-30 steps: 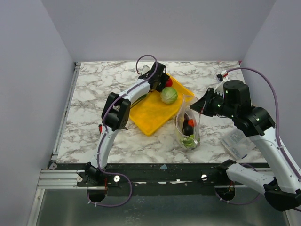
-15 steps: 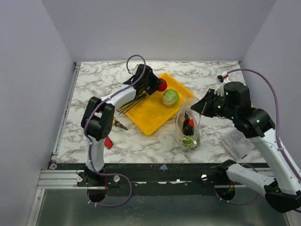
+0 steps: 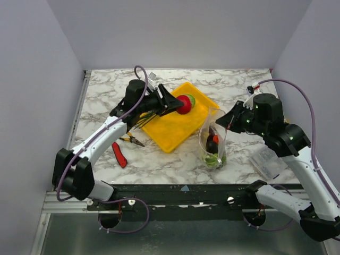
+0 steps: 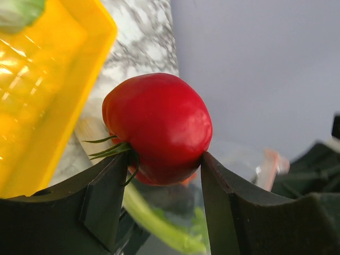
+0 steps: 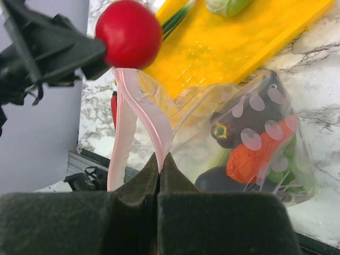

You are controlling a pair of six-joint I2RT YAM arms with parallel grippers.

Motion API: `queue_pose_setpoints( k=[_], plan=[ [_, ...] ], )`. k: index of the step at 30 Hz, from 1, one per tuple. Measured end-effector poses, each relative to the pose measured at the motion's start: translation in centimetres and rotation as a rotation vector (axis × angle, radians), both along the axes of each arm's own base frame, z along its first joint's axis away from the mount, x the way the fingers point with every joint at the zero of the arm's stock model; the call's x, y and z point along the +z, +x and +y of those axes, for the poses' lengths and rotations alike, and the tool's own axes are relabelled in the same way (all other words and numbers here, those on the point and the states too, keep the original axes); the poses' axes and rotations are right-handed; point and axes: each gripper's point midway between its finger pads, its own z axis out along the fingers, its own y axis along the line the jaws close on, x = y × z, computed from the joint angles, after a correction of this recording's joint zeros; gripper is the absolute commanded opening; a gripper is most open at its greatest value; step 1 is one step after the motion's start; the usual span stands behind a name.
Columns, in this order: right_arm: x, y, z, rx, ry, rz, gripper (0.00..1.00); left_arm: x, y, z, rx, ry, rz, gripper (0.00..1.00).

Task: Place the food in the zip-top bag and seal the zipper
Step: Place the fake vegetable in the zipper food storage bag.

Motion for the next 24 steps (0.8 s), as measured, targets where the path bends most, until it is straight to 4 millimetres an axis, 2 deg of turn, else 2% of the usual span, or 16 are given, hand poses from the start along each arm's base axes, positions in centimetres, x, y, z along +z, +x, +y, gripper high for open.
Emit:
queue_pose_setpoints(
  k=[4, 11, 14, 16, 20, 24],
  plan=[
    [0.2, 0.1, 0.1, -0.005, 0.011, -0.004, 0.01, 2.2, -4.5, 0.7, -0.115, -0.02, -0.071, 0.0],
    [0.3, 0.3, 0.2, -0.016, 0.029, -0.003, 0.01, 8.7, -13.2, 2.1, -0.278, -0.071, -0.309, 0.0],
    [0.1, 0.4, 0.3, -0.02, 0.04, -0.004, 0.01, 10.9, -16.9, 1.7, -0.365, -0.097, -0.399, 0.0],
    [0.1, 0.4, 0.3, -0.025, 0.048, -0.002, 0.01, 12.0, -19.4, 0.7, -0.444, -0.112, -0.438, 0.0],
    [0.4, 0.5, 0.5, -0.031, 0.067, -0.007, 0.01, 12.5, -21.9, -1.5, -0.557, -0.125, -0.456, 0.0],
    [0.4, 0.5, 0.5, -0.038, 0.081, -0.005, 0.01, 10.3, -21.7, -3.4, -0.591, -0.081, -0.407, 0.0]
  ],
)
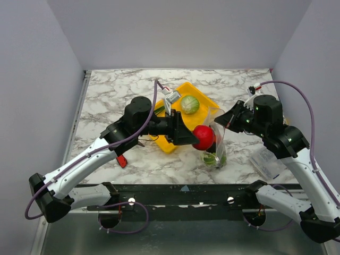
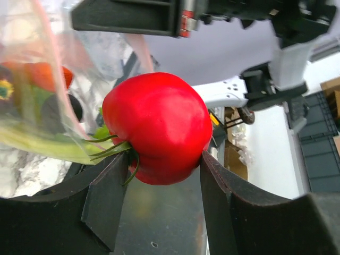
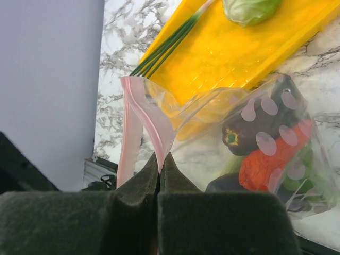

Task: Place the food in the zip-top bag and seal the zipper
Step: Place the fake vegetable in the zipper food storage bag, then adjust the zipper food storage bag at the center of the board.

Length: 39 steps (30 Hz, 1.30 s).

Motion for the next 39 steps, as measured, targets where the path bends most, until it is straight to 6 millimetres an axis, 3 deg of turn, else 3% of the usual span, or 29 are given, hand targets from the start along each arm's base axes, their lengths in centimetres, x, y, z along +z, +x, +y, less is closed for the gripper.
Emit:
queue_pose_setpoints(
  k=[5, 13, 18, 25, 30, 33, 39],
  plan=[
    [0.0, 0.0, 0.0, -0.002, 0.004, 0.003, 0.01, -2.3, 1.9, -1.3, 0.048, 0.085, 0.023, 0.04],
    [0.2, 0.1, 0.1, -0.001, 0.006, 0.003, 0.01, -1.1, 3.1, -2.6, 0.088, 0.106, -0.013, 0.62],
    [0.2, 0.1, 0.1, 0.0, 0.007, 0.003, 0.01, -1.1, 3.8, -2.6, 0.121, 0.141, -0.023, 0.75],
    [0.2, 0.0, 0.2, -0.001, 0.012, 0.005, 0.01, -0.8, 4.6, -1.6, 0.179, 0.188, -0.073, 0.77],
    [0.2, 0.0, 0.2, 0.001, 0.012, 0.006, 0.01, 0.2, 4.2, -0.6, 0.198, 0.183, -0.111, 0.62],
    [0.3, -0.1, 0.2, 0.002, 0.012, 0.007, 0.01, -0.6, 3.9, 0.0, 0.199, 0.202, -0.102, 0.55],
    [0.2, -0.1, 0.2, 0.004, 0.012, 0.008, 0.01, -4.9, 3.5, 0.2, 0.186, 0.291, -0.03, 0.5]
  ],
)
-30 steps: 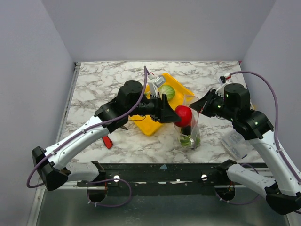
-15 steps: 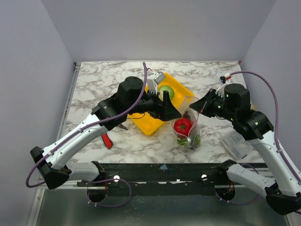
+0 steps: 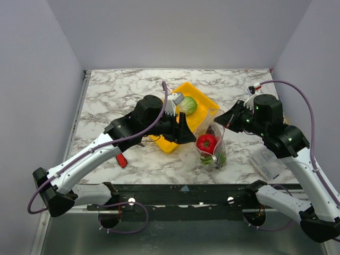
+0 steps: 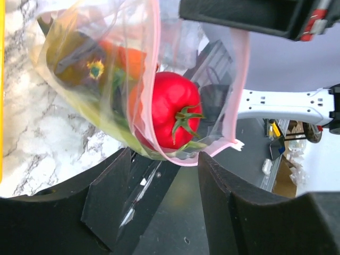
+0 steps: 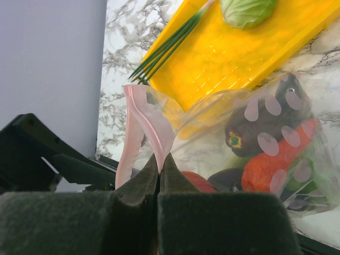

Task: Place the food in the zip-top bag and seal the zipper
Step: Adjust the zipper food storage bag at the center of the board.

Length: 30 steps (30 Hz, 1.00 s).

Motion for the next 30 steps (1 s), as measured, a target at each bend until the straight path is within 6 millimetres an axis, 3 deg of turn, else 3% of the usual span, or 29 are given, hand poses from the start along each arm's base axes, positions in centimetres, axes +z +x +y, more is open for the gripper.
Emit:
queue_pose_setpoints(
  k=[5, 9, 10, 14, 17, 21, 24, 27, 30],
  plan=[
    [0.1, -0.1, 0.1, 0.006, 0.003, 0.001, 0.01, -2.2, 0.2, -0.6, -0.004, 0.039, 0.059, 0.37],
    [0.1, -0.2, 0.1, 0.008, 0.004, 0.001, 0.01, -2.9, 0.2, -1.0, -0.014, 0.05, 0.084, 0.04],
    [0.1, -0.2, 0.1, 0.009, 0.005, 0.001, 0.01, -3.0, 0.2, -1.2, -0.02, 0.05, 0.09, 0.01],
    [0.5, -0.6, -0.2, 0.01, -0.005, 0.006, 0.01, -2.9, -0.4, -1.6, -0.056, 0.035, 0.113, 0.0],
    [2.1, -0.8, -0.6, 0.005, -0.018, -0.011, 0.01, -1.5, -1.3, -2.0, -0.107, -0.023, 0.13, 0.0],
    [5.2, -0.5, -0.6, 0.008, -0.001, -0.072, 0.01, 2.2, -3.0, -2.4, -0.18, -0.155, 0.152, 0.0],
    [6.0, -0.1, -0.2, 0.017, 0.015, -0.098, 0.01, 5.2, -4.0, -2.3, -0.203, -0.254, 0.166, 0.0],
    [5.1, 0.8, 0.5, 0.028, 0.01, -0.09, 0.01, 6.2, -4.5, -1.8, -0.195, -0.308, 0.191, 0.0],
    [1.7, 1.5, 0.9, 0.034, -0.039, -0.013, 0.01, 4.5, -4.3, -1.2, -0.144, -0.311, 0.256, 0.0]
  ],
)
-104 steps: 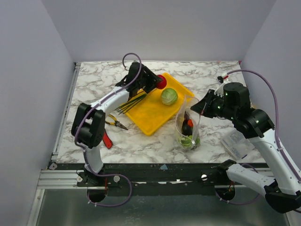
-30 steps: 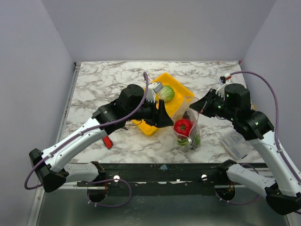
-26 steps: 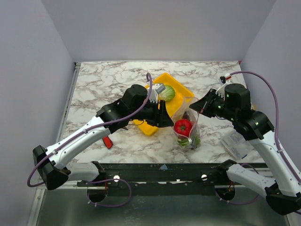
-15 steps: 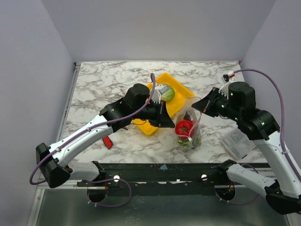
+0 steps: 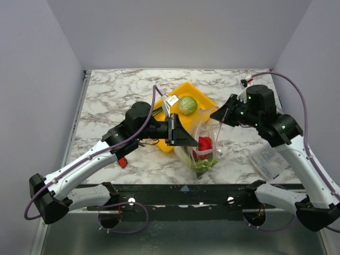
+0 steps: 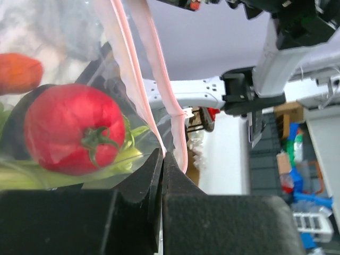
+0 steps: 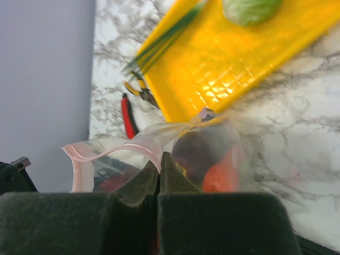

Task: Place the food in the zip-top bag and seal the zipper
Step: Adjust the zipper food storage bag at the center of the board.

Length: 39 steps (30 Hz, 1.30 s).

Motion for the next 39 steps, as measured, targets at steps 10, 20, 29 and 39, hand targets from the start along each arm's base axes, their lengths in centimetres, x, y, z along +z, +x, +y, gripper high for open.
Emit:
queue_pose_setpoints(
  k=[10, 20, 29, 39],
  plan=[
    [-0.4, 0.3, 0.2, 0.021, -0.048, 0.042, 0.01, -0.2, 1.2, 0.0, 0.048, -0.007, 0.099, 0.0],
    [-0.5, 0.6, 1.9, 0.096, -0.005, 0.027, 0.02, 2.0, 1.2, 2.2, 0.145, -0.111, 0.066, 0.0],
    [-2.1, -0.9, 3.7, 0.251, 0.009, 0.074, 0.01, -2.3, 2.8, 3.4, 0.29, -0.021, 0.134, 0.0],
    [-0.1, -3.5, 10.8, 0.545, 0.04, 0.05, 0.01, 0.3, 3.2, 5.6, 0.418, -0.097, 0.067, 0.0]
  ],
)
